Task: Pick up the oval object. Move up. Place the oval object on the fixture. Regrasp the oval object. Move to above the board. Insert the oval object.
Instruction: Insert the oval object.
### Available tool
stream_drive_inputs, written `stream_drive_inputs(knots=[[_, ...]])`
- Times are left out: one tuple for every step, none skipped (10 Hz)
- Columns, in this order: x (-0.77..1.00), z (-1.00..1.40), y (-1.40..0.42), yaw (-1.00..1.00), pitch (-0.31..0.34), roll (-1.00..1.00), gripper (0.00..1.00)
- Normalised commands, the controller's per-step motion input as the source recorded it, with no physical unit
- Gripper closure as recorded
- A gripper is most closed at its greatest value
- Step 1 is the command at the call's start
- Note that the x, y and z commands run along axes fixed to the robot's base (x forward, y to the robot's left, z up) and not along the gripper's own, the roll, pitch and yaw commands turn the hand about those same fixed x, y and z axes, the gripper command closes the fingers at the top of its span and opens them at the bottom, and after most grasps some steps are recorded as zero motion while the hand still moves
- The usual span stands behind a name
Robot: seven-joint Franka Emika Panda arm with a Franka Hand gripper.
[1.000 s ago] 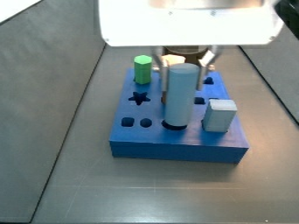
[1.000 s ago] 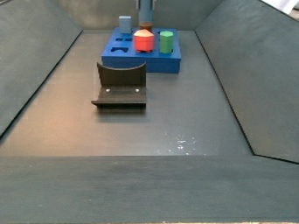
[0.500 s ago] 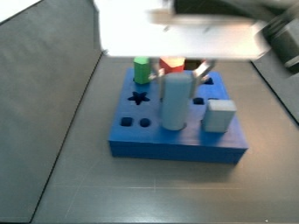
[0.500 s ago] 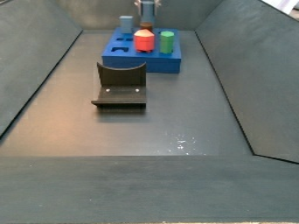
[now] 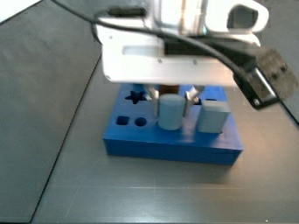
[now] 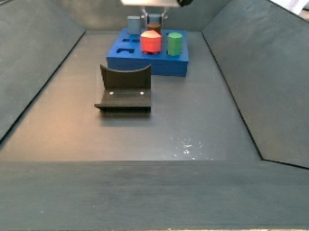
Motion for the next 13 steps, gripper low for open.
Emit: stream_drive_inputs(knots=[[0.19, -0.59, 0.00, 0.00, -0.253, -0.10, 1.00], [0.00, 0.00, 0.00, 0.00, 0.019, 0.00, 1.00], [0.00, 0.00, 0.00, 0.00, -0.004, 0.00, 1.00], [-0.21, -1.00, 0.00, 0.00, -0.019, 0.00, 1.00], [-0.18, -0.48, -0.10, 0.00, -0.347, 0.04, 1.00], [0.00, -0.50, 0.00, 0.00, -0.253, 0.17, 1.00], [0.00, -0.12, -0.02, 0.00, 0.000, 0.08, 1.00], [0.00, 0.00, 0.01, 0.00, 0.000, -0.02, 1.00], [-0.01, -0.63, 0.04, 0.00, 0.017, -0.05, 1.00], [-0.29, -0.44, -0.13, 0.00, 0.000, 0.00, 1.00], [-0.33, -0.68, -0.13, 0.00, -0.084, -0.12, 1.00], [-0.04, -0.02, 0.00, 0.00, 0.000, 0.05, 1.00], [0.00, 0.00, 0.00, 0.00, 0.000, 0.03, 1.00]])
